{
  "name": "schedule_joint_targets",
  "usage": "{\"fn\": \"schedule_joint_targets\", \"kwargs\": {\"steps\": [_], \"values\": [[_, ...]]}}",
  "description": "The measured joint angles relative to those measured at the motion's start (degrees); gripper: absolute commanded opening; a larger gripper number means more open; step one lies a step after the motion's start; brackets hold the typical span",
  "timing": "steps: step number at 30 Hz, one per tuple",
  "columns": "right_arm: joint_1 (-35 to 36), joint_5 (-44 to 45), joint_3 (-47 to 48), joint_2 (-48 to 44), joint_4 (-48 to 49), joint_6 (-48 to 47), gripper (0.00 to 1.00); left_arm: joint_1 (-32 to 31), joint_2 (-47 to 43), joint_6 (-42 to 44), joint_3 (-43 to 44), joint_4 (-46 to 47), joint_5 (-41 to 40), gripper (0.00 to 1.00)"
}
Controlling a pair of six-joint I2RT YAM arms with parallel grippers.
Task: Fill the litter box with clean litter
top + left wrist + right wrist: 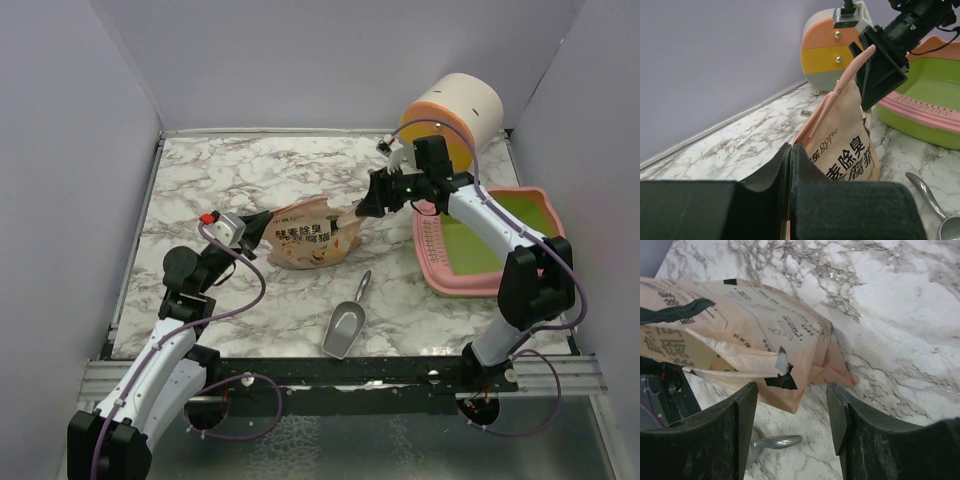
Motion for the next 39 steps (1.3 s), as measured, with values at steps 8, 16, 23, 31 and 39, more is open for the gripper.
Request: {"fn": "schedule_joint_targets", "kwargs": {"steps": [8, 16, 23, 31, 39], "values": [[0.2, -9.5, -5.7, -0.1, 6.8, -0.8, 0.54, 0.0, 1.8, 0.3, 0.0, 2.1, 0.0, 0.0], [1.2, -12.1, -8.8, -2.8, 12.6, -1.9, 0.01, 0.0, 5.1, 0.3, 2.0, 3.4, 0.0, 0.0], [2.2, -7.6, -15.9, -9.9, 17.1, -2.0, 0.01, 0.0, 10.8, 0.6, 6.7, 3.3, -1.1, 0.0], [4.6, -0.6, -26.6, -20.4, 22.5, 0.5, 0.02, -0.7, 21.6, 2.1, 15.5, 2.1, -4.7, 0.0], [7.0, 1.9, -25.3, -21.5, 17.0, 4.7, 0.43, -2.1, 17.5, 2.6, 11.1, 4.4, -5.5, 0.0]]}}
